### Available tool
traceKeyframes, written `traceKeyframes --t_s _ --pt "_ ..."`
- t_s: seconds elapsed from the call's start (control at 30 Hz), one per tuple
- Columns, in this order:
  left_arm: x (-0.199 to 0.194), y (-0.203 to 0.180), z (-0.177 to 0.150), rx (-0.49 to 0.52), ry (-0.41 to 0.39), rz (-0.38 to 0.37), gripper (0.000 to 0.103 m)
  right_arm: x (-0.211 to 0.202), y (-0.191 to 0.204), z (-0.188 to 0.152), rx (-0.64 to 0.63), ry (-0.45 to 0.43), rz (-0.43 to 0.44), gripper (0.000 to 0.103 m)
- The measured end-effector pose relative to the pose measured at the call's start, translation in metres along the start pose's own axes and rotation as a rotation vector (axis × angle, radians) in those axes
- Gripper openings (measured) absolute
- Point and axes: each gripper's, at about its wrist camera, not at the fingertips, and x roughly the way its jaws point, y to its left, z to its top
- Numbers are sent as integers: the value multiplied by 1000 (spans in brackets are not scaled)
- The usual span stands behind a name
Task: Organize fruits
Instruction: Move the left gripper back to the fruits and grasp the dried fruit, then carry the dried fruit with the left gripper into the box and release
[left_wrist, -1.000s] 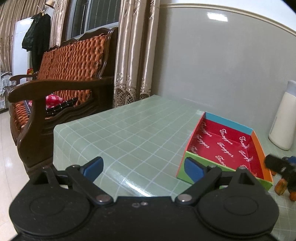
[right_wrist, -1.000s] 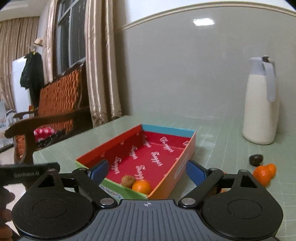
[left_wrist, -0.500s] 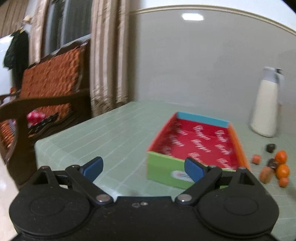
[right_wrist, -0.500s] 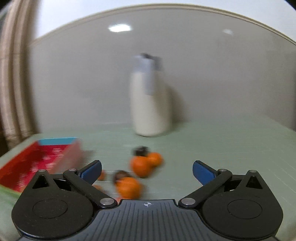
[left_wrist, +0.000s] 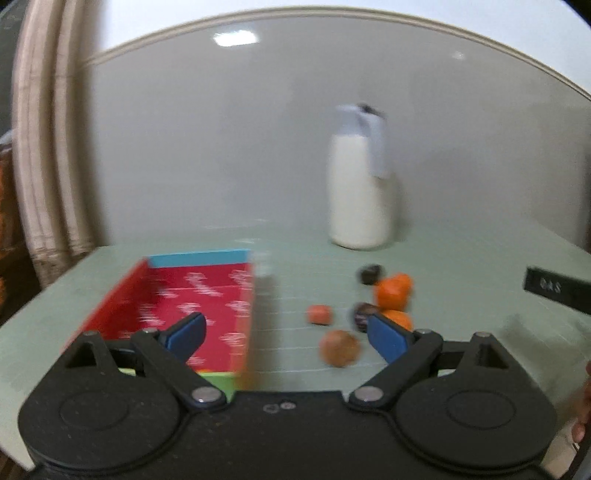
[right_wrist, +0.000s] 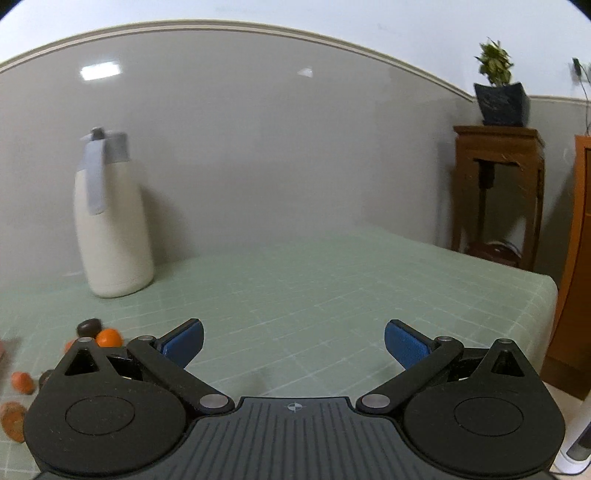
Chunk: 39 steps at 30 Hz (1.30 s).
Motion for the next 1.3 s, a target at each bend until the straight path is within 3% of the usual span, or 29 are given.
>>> traceKeyframes --t_s 0.1,0.27,0.57,0.73,0.83,1.03,1.3 --pt "17 -16 -1 12 41 -36 79 -4 -9 2 -15 -31 -54 103" --pt "43 -32 -4 30 94 -33 73 -8 -25 5 -10 -68 -143 103" --pt "88 -21 -7 -48 227 -41 58 -12 -37 12 29 -60 -92 103" --pt "101 -19 -11 -70 269 -69 35 -9 -41 13 27 -59 -68 103" --pt "101 -21 -13 -63 263 -80 29 -8 -46 13 33 -61 -59 103" --pt "98 -20 -12 -72 249 -69 28 -7 -50 13 35 -57 -33 103" --pt "77 -15 5 -61 163 -34 28 -7 -45 12 17 -53 -2 103"
